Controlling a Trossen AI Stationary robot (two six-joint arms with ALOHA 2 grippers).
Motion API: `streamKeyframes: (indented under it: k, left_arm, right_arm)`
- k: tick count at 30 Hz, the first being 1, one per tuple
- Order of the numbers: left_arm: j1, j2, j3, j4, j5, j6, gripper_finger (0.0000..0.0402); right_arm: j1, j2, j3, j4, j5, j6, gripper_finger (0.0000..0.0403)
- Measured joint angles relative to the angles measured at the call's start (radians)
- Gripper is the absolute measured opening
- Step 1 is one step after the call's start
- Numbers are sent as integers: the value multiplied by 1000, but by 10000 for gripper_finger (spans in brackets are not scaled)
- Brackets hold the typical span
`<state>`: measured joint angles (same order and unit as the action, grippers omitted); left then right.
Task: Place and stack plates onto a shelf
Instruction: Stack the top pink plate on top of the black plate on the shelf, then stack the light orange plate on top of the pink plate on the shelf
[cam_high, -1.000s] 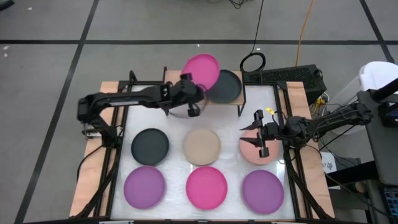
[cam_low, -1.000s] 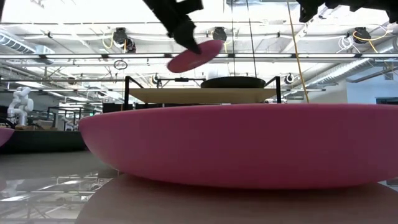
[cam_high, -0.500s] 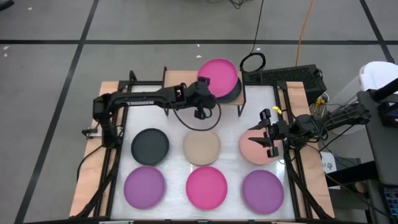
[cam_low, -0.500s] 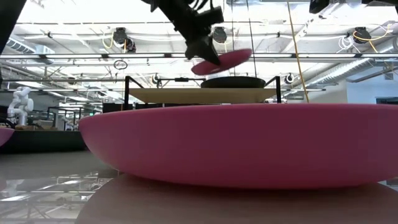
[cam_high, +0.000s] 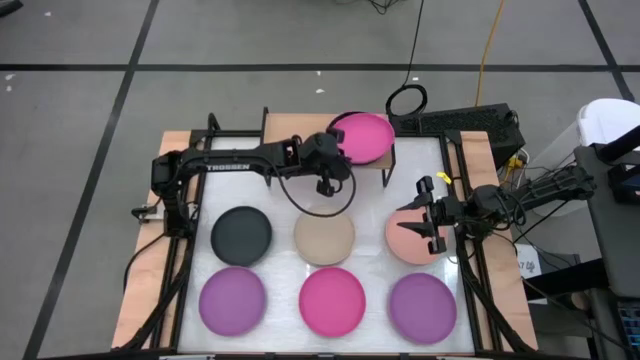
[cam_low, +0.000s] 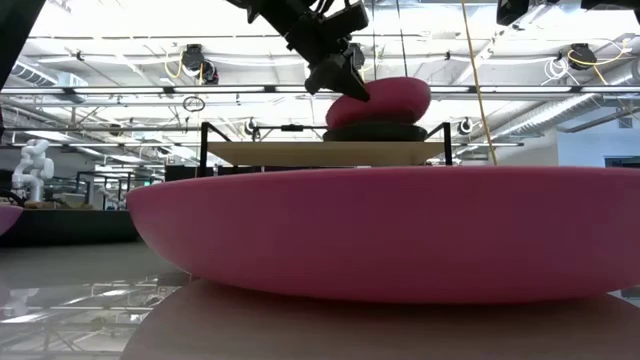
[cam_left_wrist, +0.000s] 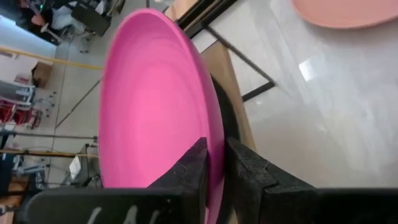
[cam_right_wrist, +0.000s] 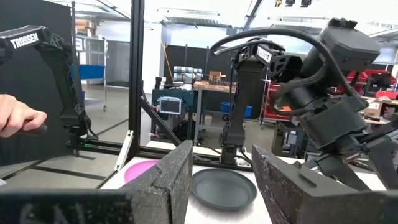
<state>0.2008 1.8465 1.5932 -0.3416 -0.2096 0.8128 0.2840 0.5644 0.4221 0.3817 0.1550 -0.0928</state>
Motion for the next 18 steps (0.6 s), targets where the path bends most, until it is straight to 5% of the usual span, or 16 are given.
streamKeyframes:
  k: [12,18]
  left_arm:
    - [1,-1,0,2,-103,-36,174]
    - [-34,-79,-1,-5,-269,-107,195]
  right_arm:
    - [0,0,0,-7,0,3,146]
    - [0,0,0,-35,1,7,146]
